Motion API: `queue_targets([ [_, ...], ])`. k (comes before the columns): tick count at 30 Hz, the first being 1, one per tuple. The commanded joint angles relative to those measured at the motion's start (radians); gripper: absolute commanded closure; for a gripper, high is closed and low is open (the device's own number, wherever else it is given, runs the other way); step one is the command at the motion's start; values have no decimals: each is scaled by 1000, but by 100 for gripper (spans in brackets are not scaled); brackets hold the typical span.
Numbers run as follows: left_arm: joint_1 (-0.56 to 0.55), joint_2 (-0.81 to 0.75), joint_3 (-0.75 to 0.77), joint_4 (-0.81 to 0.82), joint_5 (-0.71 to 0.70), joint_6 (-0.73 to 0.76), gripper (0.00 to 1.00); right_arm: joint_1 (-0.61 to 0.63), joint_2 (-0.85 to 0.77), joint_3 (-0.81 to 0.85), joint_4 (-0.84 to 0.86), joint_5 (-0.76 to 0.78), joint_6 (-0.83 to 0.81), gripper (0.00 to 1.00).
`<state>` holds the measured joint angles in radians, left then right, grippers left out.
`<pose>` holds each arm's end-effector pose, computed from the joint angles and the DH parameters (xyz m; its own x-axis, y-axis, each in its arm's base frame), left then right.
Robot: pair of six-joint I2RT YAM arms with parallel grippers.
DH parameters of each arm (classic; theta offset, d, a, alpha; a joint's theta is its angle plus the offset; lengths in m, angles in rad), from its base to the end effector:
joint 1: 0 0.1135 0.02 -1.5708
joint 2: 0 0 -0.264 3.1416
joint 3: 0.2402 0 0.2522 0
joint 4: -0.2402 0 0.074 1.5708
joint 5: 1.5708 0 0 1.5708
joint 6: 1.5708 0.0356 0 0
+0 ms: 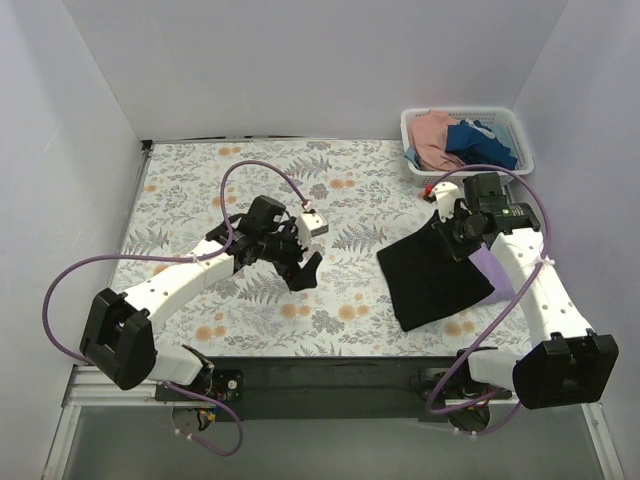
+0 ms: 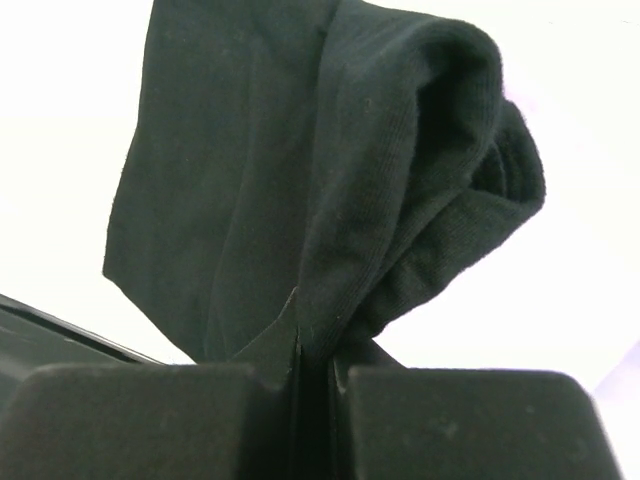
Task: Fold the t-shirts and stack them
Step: Neatly place the folded tshirt to the corner
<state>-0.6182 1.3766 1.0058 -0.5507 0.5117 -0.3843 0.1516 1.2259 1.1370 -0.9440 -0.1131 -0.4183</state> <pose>0.2202 -0.1780 0.2560 -0.8817 0.2259 -0.4143 0.4488 0.6727 -0.5883 0.2328 0.0396 0.3060 -0.6916 -0.5139 -0.5075 -0.5342 0.8369 -0.1195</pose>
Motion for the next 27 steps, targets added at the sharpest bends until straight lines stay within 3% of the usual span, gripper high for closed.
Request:
queue_targets([
  [1, 3, -54, 5, -25, -39, 21, 15, -17, -49, 99, -82, 92, -79, 99],
  [22, 6, -122, -65, -23, -108, 51, 13, -44, -39, 374, -257, 159, -97, 99],
  [27, 6, -126, -65, -25, -108, 53, 13, -66, -22, 345, -249, 164, -108, 99],
])
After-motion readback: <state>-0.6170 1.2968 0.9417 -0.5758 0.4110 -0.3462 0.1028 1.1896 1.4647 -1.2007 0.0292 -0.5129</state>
